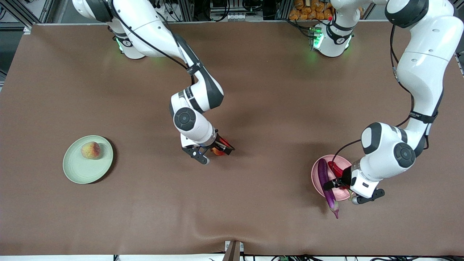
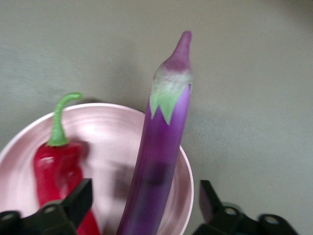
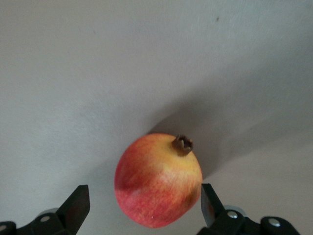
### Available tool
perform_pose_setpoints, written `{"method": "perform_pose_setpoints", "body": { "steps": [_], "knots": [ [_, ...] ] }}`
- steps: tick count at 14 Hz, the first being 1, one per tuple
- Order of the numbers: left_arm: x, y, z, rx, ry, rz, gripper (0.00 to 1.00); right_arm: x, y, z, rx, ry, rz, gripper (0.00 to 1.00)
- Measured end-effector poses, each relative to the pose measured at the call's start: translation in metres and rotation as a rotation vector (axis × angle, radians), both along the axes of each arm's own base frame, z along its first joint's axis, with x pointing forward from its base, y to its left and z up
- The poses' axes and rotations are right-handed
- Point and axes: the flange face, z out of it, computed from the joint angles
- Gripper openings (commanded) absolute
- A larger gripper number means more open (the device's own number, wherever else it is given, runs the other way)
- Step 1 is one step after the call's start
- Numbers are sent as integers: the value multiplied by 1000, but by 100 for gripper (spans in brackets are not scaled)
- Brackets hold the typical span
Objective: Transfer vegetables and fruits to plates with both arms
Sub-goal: 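Grasp the red apple with the right gripper while the left releases the eggplant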
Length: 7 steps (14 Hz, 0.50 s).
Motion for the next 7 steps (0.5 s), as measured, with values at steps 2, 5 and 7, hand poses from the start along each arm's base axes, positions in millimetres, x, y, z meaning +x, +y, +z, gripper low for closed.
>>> {"method": "perform_pose_setpoints", "body": {
  "steps": [2, 5, 7],
  "knots": [
    [2, 4, 37, 33, 23, -8, 100, -7, 6, -11, -10, 11, 10, 100],
    [-2, 10, 85, 89, 15, -74, 100, -10, 9, -21, -20, 19, 15, 100],
    [-10, 20, 104, 126, 53, -93, 100, -10, 8, -24, -24, 21, 14, 100]
  ]
}}
